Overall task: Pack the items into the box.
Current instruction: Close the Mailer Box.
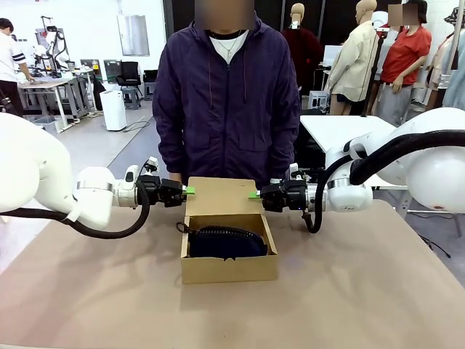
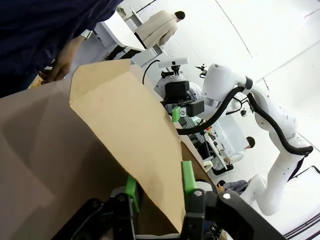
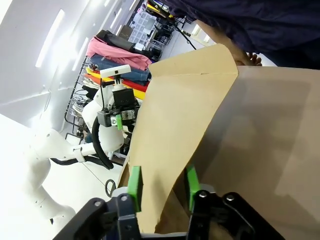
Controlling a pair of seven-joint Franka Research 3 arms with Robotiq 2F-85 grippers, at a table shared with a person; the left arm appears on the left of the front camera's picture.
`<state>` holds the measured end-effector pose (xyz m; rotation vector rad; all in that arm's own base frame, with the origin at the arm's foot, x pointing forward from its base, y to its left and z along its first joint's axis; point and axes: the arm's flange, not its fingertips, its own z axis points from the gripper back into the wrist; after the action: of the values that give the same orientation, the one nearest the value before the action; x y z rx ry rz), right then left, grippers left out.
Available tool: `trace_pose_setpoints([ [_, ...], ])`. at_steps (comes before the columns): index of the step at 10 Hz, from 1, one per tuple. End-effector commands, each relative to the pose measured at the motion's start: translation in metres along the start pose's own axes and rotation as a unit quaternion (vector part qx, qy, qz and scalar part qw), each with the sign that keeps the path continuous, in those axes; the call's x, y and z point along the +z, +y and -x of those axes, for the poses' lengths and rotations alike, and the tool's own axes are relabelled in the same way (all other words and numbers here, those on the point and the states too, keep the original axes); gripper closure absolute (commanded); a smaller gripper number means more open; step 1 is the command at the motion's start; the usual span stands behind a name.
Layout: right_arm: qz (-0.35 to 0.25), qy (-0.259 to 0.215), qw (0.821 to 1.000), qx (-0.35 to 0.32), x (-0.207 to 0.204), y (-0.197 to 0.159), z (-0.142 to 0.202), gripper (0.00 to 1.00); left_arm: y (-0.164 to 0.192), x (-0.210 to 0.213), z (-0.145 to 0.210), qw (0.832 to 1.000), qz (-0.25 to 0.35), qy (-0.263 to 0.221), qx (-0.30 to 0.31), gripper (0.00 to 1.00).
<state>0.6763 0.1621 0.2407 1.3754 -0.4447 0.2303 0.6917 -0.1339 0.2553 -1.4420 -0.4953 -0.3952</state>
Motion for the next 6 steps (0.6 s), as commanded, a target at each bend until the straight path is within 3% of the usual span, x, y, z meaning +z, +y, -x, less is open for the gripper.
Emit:
trace_pose_setpoints([
  [1, -0.015, -0.007, 1.000, 0.022, -0.002, 0.005, -0.006, 0.79, -0.002, -0.006, -0.006, 1.000, -0.006, 0.003, -0.014, 0.96],
  [6, -0.030, -0.007, 0.994, 0.101, 0.009, 0.032, -0.001, 0.79, -0.044, -0.007, -0.014, 0.992, 0.008, -0.011, -0.122, 0.96],
])
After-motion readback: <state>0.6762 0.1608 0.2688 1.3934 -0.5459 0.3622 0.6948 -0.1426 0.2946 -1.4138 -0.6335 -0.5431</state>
